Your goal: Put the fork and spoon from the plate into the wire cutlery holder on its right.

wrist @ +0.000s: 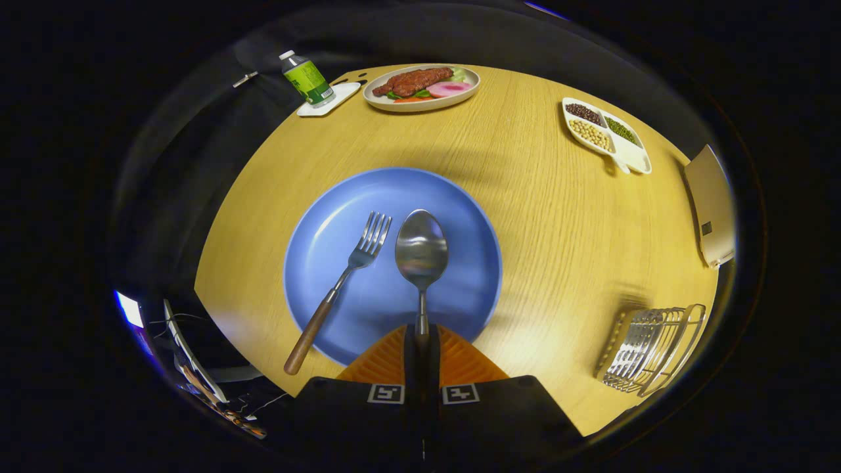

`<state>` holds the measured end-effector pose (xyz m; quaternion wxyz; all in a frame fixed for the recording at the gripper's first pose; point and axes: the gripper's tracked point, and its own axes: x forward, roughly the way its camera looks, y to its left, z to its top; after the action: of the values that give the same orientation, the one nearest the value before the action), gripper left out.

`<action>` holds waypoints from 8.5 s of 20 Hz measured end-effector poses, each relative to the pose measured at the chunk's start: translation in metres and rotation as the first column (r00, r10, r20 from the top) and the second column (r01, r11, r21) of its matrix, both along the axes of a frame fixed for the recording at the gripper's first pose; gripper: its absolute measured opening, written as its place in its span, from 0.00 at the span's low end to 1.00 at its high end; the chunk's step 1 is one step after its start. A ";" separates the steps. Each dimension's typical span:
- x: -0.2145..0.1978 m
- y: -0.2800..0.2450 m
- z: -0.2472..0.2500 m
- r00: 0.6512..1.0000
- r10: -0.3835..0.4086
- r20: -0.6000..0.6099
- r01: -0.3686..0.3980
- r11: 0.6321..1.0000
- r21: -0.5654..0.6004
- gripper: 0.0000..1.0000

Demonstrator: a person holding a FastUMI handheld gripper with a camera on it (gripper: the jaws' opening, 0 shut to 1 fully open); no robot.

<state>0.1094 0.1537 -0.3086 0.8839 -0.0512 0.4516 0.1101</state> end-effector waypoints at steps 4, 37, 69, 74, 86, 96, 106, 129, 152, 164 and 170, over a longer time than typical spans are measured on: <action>-0.031 -0.034 0.049 1.000 0.027 0.016 -0.026 1.000 -0.004 0.06; -0.065 -0.248 0.062 0.874 0.034 -0.485 -0.187 0.944 -0.272 0.09; -0.084 -0.088 0.150 0.978 0.023 0.209 -0.037 0.997 0.064 1.00; -0.080 -0.041 0.127 0.977 0.052 0.205 -0.070 0.994 0.080 1.00; -0.038 0.046 0.058 0.989 0.111 0.097 -0.116 0.992 0.043 1.00; 0.002 0.083 -0.004 0.999 0.032 -0.015 -0.031 0.999 0.032 1.00; 0.011 0.087 -0.047 0.985 -0.110 -0.133 0.120 0.990 0.069 0.79; -0.029 0.031 0.014 0.990 0.084 -0.111 -0.067 0.987 0.144 0.08; -0.123 -0.240 0.112 0.889 0.074 -0.452 -0.173 0.968 -0.182 0.08; -0.102 -0.260 0.089 0.793 0.021 -0.609 -0.158 0.972 -0.172 0.11; -0.088 -0.252 0.083 0.790 0.024 -0.613 -0.157 0.974 -0.165 0.12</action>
<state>0.0219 -0.0979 -0.2251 0.6758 -0.1265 0.7169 0.1156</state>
